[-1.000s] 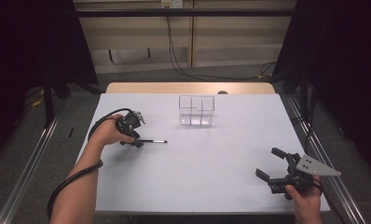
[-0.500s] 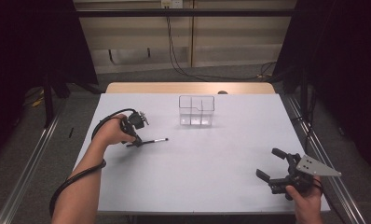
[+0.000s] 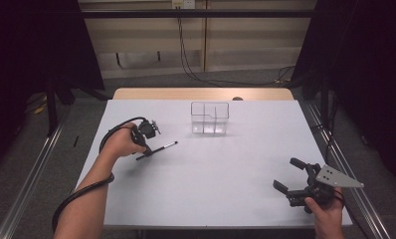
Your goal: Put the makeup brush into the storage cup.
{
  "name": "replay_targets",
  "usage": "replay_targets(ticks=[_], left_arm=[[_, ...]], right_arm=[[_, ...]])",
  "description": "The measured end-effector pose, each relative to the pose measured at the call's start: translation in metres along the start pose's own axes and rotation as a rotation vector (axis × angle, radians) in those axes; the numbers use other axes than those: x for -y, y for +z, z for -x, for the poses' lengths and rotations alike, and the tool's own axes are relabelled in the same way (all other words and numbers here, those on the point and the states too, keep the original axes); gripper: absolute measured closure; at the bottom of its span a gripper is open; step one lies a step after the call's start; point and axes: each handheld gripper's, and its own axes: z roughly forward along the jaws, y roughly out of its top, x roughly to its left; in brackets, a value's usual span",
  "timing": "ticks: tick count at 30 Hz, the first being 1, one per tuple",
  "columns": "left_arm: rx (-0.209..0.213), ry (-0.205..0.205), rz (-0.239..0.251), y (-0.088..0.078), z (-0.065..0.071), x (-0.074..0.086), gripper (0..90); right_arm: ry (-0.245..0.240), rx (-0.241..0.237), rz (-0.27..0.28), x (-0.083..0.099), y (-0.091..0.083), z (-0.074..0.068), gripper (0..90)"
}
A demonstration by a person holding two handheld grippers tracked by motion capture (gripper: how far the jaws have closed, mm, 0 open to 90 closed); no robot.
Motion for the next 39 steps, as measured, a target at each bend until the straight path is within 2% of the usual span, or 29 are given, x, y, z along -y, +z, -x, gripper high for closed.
replay_targets(ticks=[2, 4, 5, 7, 11, 12, 15, 16, 18, 19, 20, 22, 25, 31, 32, 33, 37, 39], left_arm=[[0.000, -0.003, 0.003, 0.000, 0.000, 0.001, 84.2], [0.039, -0.038, 0.038, -0.001, 0.000, 0.002, 84.2], [0.053, -0.038, 0.050, -0.001, 0.001, 0.002, 84.2], [0.049, -0.052, 0.069, -0.001, 0.002, 0.002, 84.2], [0.080, -0.087, 0.145, -0.001, 0.004, 0.003, 84.2], [0.080, -0.087, 0.145, -0.001, 0.004, 0.003, 84.2], [0.099, -0.107, 0.204, -0.001, 0.005, 0.006, 84.2], [0.106, -0.126, 0.228, -0.001, 0.006, 0.007, 84.2], [0.118, -0.130, 0.253, -0.001, 0.007, 0.009, 84.1], [0.130, -0.163, 0.288, 0.000, 0.009, 0.010, 84.2], [0.131, -0.149, 0.291, 0.000, 0.008, 0.012, 84.2], [0.144, -0.164, 0.338, 0.000, 0.011, 0.015, 84.2], [0.143, -0.163, 0.363, 0.000, 0.011, 0.018, 84.1], [0.131, -0.203, 0.462, 0.000, 0.016, 0.026, 84.1], [0.123, -0.206, 0.492, -0.001, 0.018, 0.029, 84.1], [0.123, -0.206, 0.492, -0.001, 0.018, 0.029, 84.1], [0.122, -0.230, 0.566, -0.001, 0.022, 0.036, 84.1], [0.123, -0.235, 0.579, -0.001, 0.022, 0.038, 84.1]], right_arm=[[0.000, 0.000, 0.000, 0.000, 0.000, 0.000, 0.0], [0.002, -0.001, 0.000, 0.000, 0.000, 0.000, 0.0], [0.002, -0.001, 0.000, 0.000, 0.000, 0.000, 0.0], [0.001, -0.002, 0.001, 0.000, 0.000, 0.000, 0.0], [0.003, -0.004, 0.002, 0.000, 0.000, -0.001, 0.0], [0.003, -0.003, 0.003, 0.000, 0.000, 0.000, 0.0], [0.003, -0.002, 0.001, 0.000, 0.000, 0.000, 0.0], [0.003, -0.003, 0.002, 0.000, 0.000, 0.000, 0.0], [0.003, -0.003, 0.002, 0.000, 0.000, 0.000, 0.0], [0.004, -0.004, 0.001, 0.000, 0.000, -0.001, 0.0], [0.004, -0.004, 0.001, 0.000, 0.000, -0.001, 0.0], [0.005, -0.002, 0.000, 0.000, 0.001, -0.001, 0.0], [0.005, -0.002, 0.000, 0.000, 0.001, -0.001, 0.0], [0.004, -0.004, -0.001, 0.000, 0.001, -0.001, 0.0], [0.002, -0.004, 0.000, 0.000, 0.001, -0.001, 0.0], [0.001, -0.003, 0.000, 0.000, 0.001, -0.001, 0.0], [0.000, -0.006, 0.000, -0.001, 0.001, -0.002, 0.0], [0.000, -0.009, 0.000, -0.001, 0.001, -0.002, 0.0]])
